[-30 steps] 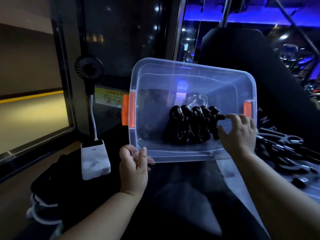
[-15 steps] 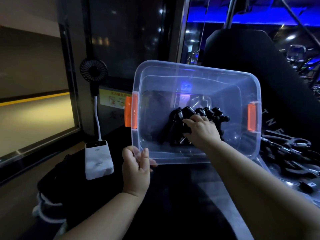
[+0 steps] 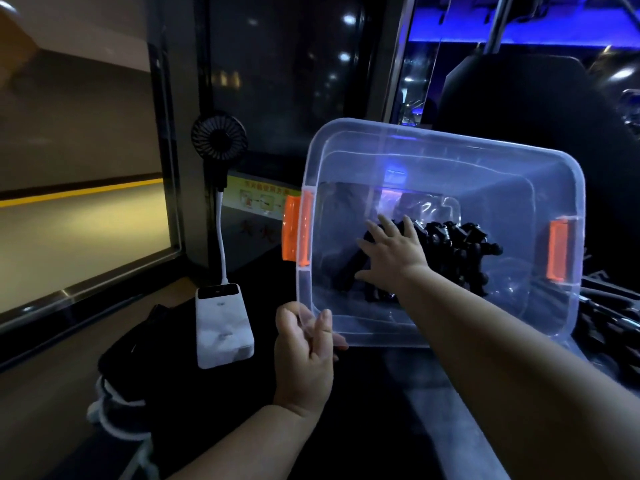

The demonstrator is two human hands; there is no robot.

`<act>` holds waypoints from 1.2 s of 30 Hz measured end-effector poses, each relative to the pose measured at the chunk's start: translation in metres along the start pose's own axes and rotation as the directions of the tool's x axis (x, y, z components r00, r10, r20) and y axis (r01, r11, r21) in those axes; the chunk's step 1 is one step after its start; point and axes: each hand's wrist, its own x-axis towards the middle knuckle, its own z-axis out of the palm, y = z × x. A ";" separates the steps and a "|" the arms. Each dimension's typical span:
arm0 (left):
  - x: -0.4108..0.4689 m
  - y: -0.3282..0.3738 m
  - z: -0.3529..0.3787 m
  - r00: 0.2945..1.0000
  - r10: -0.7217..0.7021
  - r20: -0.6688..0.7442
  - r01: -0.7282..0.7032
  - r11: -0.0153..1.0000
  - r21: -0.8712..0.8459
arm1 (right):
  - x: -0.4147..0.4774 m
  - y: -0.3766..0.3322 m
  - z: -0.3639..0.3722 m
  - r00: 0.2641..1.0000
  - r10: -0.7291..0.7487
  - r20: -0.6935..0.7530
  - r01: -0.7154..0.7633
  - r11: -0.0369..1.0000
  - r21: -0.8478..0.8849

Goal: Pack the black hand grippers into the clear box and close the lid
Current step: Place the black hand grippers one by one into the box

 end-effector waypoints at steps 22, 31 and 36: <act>0.001 0.003 -0.002 1.000 -0.010 0.029 0.011 1.000 -0.007 | -0.005 0.008 0.005 0.978 -0.190 0.091 0.197 0.977 -0.078; 0.000 -0.003 -0.003 1.000 -0.009 0.021 0.010 1.000 -0.009 | -0.008 0.005 -0.014 0.976 -0.195 0.097 0.216 0.922 -0.321; 0.000 -0.007 -0.003 0.999 -0.014 0.036 0.015 0.999 -0.030 | -0.008 0.009 -0.008 0.978 -0.188 0.095 0.208 0.933 -0.295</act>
